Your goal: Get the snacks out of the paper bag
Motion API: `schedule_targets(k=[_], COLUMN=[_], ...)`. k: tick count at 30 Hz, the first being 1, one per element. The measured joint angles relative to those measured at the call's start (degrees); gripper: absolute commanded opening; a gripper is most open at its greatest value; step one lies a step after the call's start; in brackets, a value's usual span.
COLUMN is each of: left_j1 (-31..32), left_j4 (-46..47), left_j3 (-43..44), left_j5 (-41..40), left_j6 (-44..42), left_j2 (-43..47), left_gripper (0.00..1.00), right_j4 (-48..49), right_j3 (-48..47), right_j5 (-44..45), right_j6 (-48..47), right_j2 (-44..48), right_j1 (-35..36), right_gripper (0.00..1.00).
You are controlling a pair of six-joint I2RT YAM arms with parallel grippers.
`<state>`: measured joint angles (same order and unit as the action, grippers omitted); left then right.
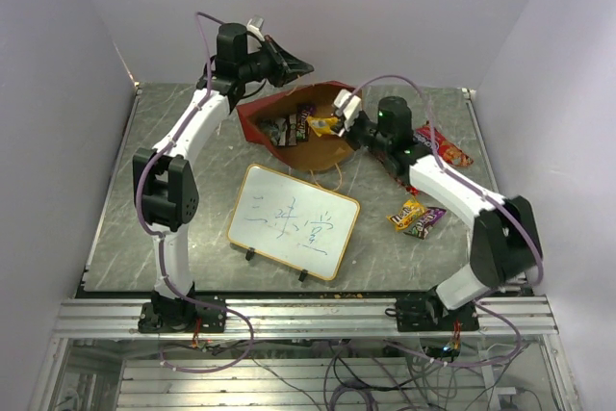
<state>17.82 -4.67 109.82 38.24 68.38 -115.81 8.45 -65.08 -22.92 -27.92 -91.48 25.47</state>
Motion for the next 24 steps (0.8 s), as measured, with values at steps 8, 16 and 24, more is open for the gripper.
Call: schedule_targets(k=[8,16,24], left_j1=[0.0,0.0,0.0], left_j4=[0.94,1.53,1.9], left_j3=[-2.54,-3.19,-3.39], left_j5=[-0.04,-0.09,-0.28], left_j6=[0.04,0.02,-0.09], left_j2=[0.66,0.96,0.96], left_gripper=[0.07,0.07,0.07], right_j4=[2.89,-3.67,-21.27], right_j3=[13.62,21.07,21.4], right_j5=[2.6,17.66,32.92], right_j6=[9.16,22.75,22.95], right_j2=[20.17,35.8,41.13], right_j1=[0.02,-0.02,-0.02], right_gripper=[0.0,0.0,0.0])
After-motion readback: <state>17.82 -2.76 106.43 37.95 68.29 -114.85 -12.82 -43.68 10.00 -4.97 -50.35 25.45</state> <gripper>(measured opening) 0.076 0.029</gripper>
